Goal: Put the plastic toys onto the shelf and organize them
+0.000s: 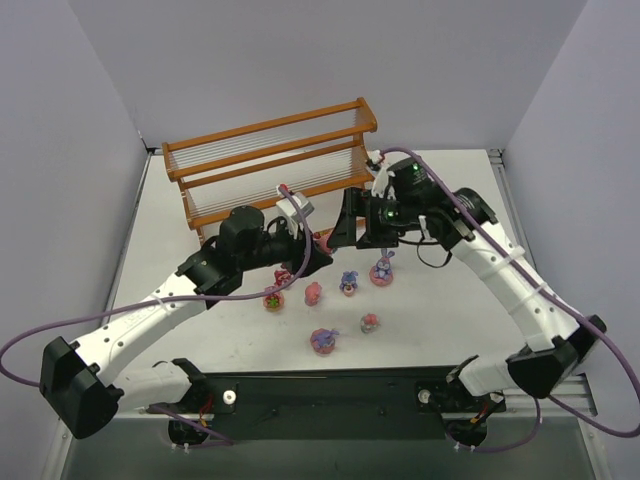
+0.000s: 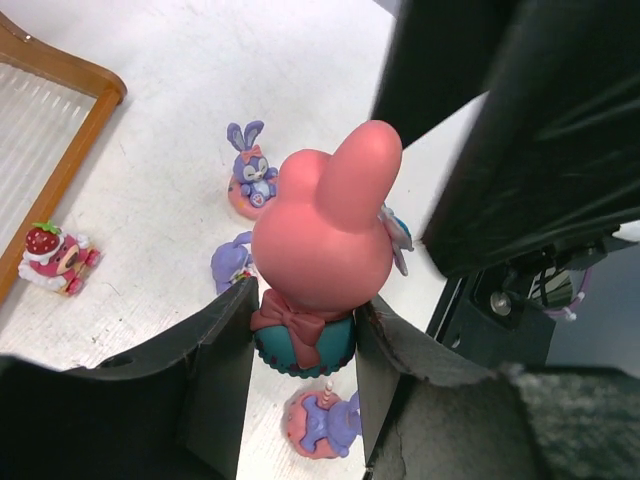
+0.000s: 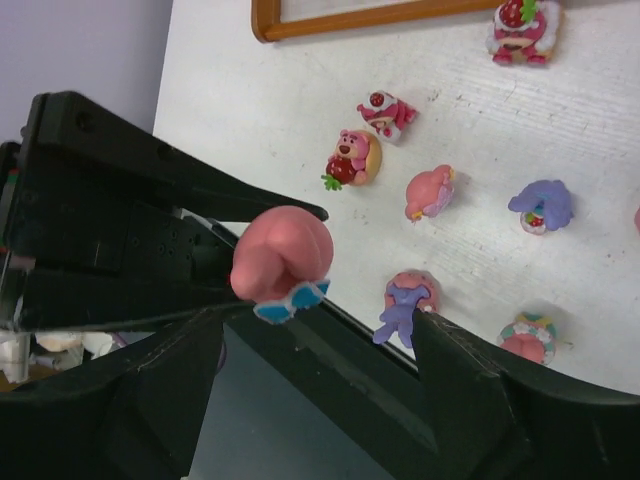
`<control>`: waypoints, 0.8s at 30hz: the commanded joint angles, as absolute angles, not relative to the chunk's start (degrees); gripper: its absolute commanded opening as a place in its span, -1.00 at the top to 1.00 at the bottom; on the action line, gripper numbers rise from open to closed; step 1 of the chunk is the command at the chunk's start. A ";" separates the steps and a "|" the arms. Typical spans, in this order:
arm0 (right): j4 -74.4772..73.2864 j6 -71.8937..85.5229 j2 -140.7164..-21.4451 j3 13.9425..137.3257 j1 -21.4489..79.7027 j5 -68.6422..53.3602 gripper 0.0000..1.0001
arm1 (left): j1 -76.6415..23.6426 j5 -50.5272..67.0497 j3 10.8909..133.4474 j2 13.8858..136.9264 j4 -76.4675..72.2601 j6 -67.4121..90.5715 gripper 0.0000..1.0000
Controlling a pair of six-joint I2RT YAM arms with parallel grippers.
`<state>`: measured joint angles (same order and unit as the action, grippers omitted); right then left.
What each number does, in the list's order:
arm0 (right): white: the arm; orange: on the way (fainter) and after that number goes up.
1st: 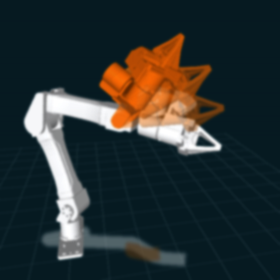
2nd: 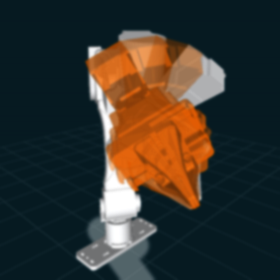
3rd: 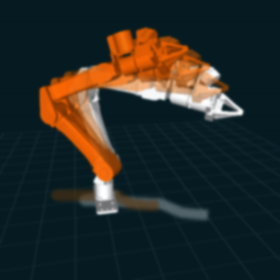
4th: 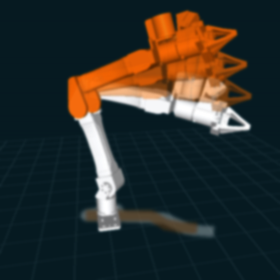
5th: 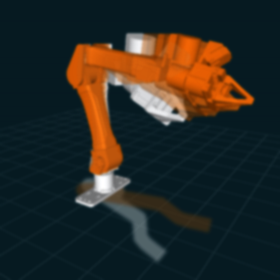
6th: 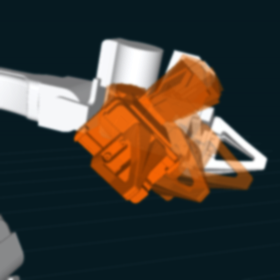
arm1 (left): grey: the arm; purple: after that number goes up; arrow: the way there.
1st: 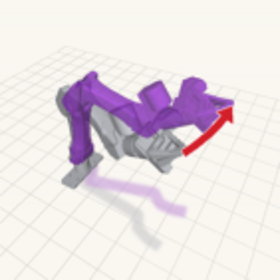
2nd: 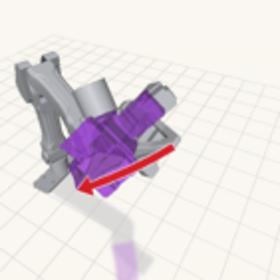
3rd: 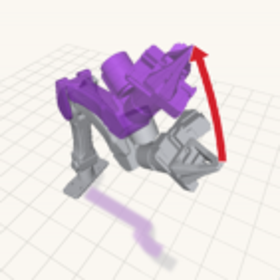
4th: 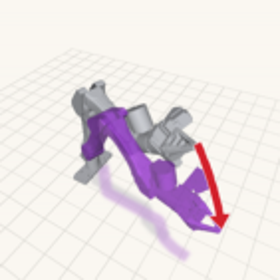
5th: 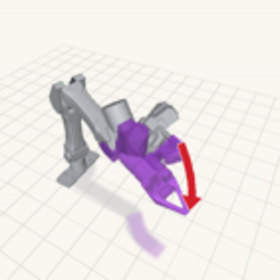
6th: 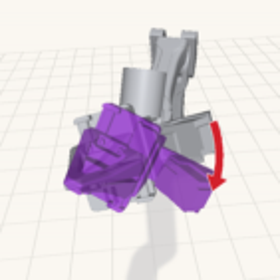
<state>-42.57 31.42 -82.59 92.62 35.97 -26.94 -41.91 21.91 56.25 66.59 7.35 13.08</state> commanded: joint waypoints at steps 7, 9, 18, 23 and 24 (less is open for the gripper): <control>-16.45 34.98 -67.07 76.30 36.82 -20.40 -0.53 | -41.84 17.32 53.00 60.56 -8.08 25.30 1.00; -11.01 36.12 -65.92 73.57 37.26 -19.43 -0.50 | -41.84 16.44 52.21 59.77 -10.10 26.54 1.00; -5.01 34.02 -68.03 74.09 41.92 -15.73 -0.40 | -41.84 19.16 52.56 59.68 -12.83 29.88 1.00; -5.62 33.31 -69.52 75.15 42.89 -16.78 -0.34 | -41.75 18.99 52.47 59.50 -13.10 29.88 1.00; -5.71 33.31 -69.70 75.06 42.98 -16.87 -0.29 | -41.84 18.98 52.56 59.41 -13.18 29.88 1.00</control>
<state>-8.47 34.41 -68.69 72.66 42.37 -17.15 -41.58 18.17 51.57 60.73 -7.75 28.95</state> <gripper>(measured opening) 0.674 0.491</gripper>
